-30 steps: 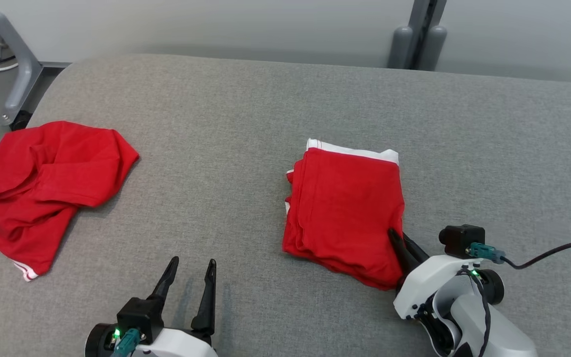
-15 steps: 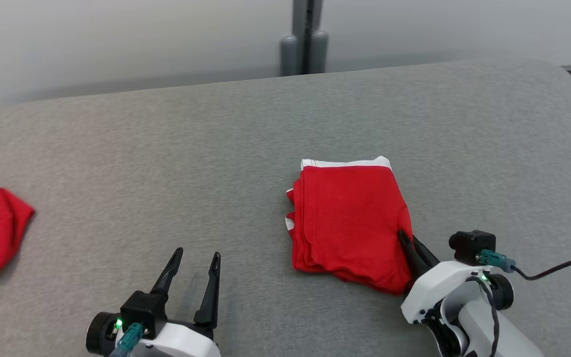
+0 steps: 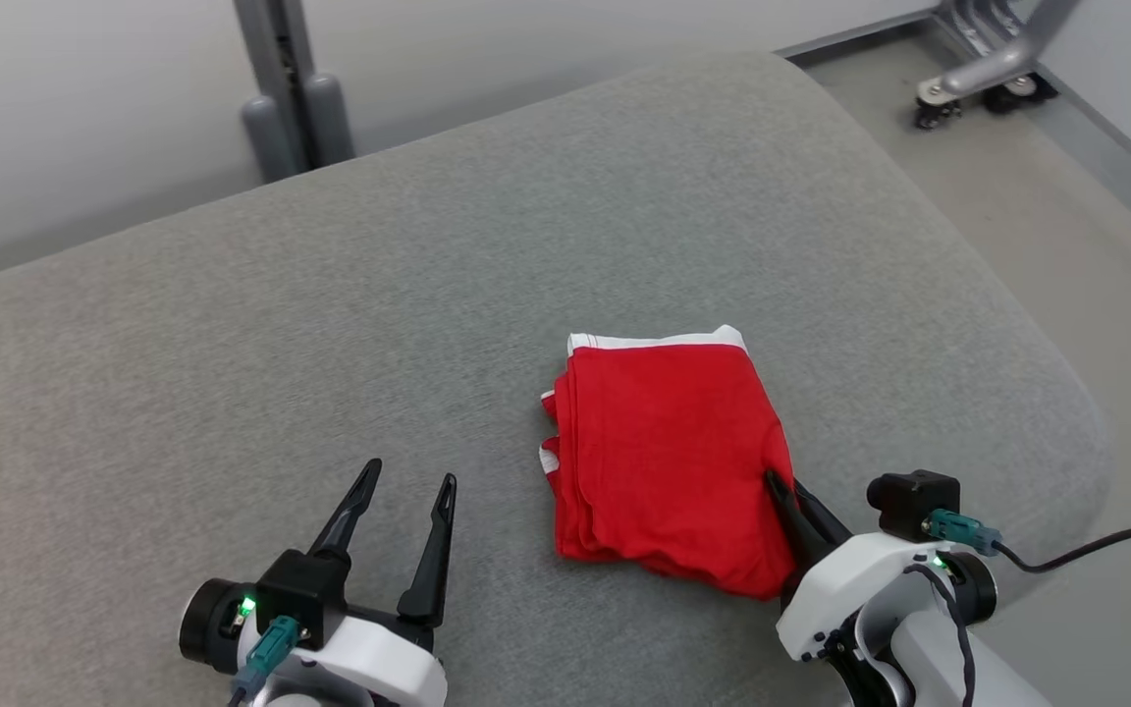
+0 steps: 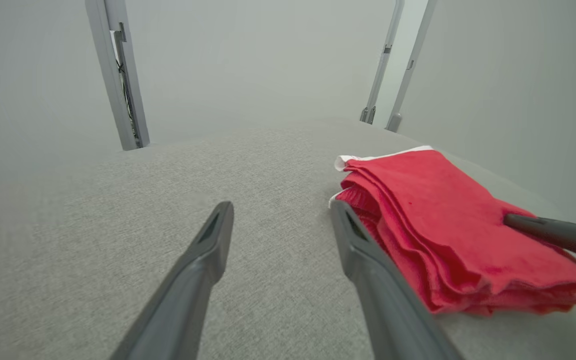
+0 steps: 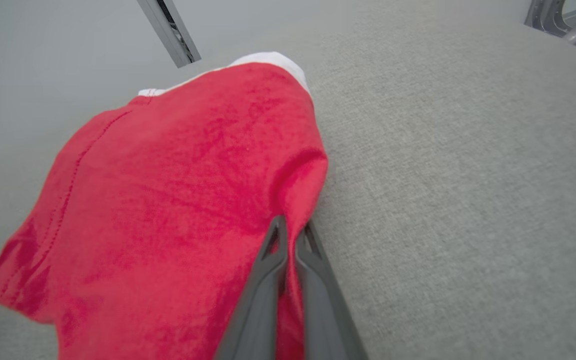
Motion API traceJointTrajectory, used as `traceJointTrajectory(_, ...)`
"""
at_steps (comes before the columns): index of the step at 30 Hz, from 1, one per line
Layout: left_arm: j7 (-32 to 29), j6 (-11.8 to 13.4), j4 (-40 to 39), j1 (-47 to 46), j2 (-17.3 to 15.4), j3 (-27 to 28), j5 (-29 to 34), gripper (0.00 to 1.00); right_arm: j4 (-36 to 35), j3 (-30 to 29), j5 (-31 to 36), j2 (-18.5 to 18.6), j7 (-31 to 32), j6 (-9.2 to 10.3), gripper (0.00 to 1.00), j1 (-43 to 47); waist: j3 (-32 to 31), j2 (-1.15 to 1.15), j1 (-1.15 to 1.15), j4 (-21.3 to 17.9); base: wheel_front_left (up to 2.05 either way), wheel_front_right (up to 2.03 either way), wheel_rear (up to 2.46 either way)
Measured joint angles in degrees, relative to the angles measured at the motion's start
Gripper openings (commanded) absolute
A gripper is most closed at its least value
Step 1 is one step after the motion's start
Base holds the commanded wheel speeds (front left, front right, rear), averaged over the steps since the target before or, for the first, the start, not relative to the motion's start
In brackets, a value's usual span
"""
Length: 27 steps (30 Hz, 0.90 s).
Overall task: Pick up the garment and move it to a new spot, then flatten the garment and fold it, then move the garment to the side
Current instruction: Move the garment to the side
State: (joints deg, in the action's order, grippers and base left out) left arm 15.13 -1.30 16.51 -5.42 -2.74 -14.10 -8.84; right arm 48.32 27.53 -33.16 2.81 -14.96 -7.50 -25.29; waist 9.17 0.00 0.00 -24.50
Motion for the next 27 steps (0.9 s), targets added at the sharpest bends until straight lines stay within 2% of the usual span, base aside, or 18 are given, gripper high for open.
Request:
traceJointTrajectory(5,0.0,-0.3,-0.2,-1.1,0.1,0.1,0.8,1.0,0.9,-0.4,1.7,0.1,0.0,0.0,0.0,-0.8,1.7,0.0,0.0,-2.5,0.0,0.0,0.0)
traceJointTrajectory(9,0.0,-1.2,0.1,-1.7,0.0,0.2,2.3,1.0,2.0,-1.8,4.5,1.3,0.0,0.0,0.0,-3.8,4.0,0.0,0.0,-2.4,0.0,0.0,0.0)
traceJointTrajectory(17,0.0,-2.4,0.2,-3.3,-0.1,1.4,5.2,1.0,5.9,-9.1,9.0,8.5,0.0,0.0,0.0,-10.1,6.9,0.0,0.0,2.7,0.0,0.0,0.0)
traceJointTrajectory(27,0.0,-3.4,-1.1,-5.2,-1.0,1.7,7.5,1.0,11.7,-26.9,17.1,15.6,0.0,0.0,0.0,-15.8,11.6,0.0,0.0,9.5,0.0,0.0,0.0)
